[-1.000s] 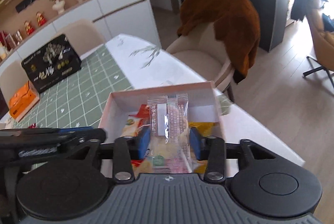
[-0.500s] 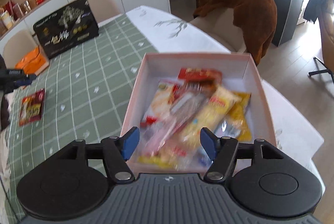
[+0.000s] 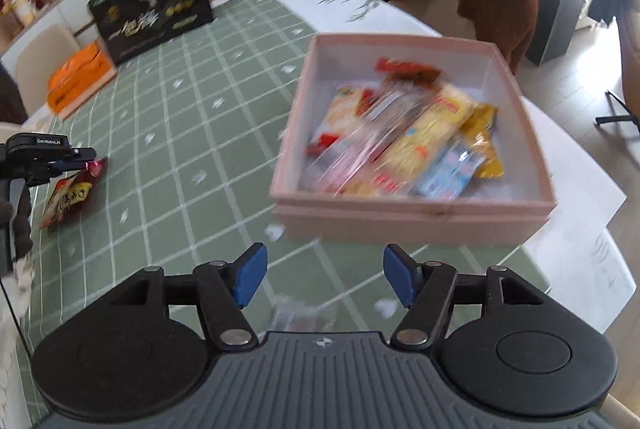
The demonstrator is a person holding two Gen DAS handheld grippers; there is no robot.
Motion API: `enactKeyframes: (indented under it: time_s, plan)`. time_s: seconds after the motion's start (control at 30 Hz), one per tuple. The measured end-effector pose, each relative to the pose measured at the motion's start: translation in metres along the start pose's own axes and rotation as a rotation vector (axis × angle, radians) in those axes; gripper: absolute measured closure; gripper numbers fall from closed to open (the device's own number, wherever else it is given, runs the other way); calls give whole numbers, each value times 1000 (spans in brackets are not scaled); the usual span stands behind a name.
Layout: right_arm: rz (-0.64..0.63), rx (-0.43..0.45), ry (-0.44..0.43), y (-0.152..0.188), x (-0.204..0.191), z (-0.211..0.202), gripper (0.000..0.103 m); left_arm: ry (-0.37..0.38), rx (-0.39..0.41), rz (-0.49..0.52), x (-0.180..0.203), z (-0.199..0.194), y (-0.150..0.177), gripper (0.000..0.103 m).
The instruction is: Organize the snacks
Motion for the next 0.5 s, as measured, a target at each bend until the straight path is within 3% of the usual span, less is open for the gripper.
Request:
enactKeyframes:
  time_s: [0.13,0.3,0.5]
  plan:
    - [-14,-27,-31,21,-26,1,38,87,-97,-137,-1,-23,54,79]
    - [-50,-82,-76,56,-61,1,38,126,-175,-149,2,-45,100,78]
    - [-38,-251,-316,109,-123,1,38,131,-175,-80,-12,-68,127,78]
Point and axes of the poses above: each gripper's, at about its wrist camera, not at the fingertips, and z roughly the way its jaws point, x to its right, y to its underside, the point moved 8 cm from there along z, roughly the way its jaws point, and after that the axes turned 8 degrees about -y, right-handed, at the moved point
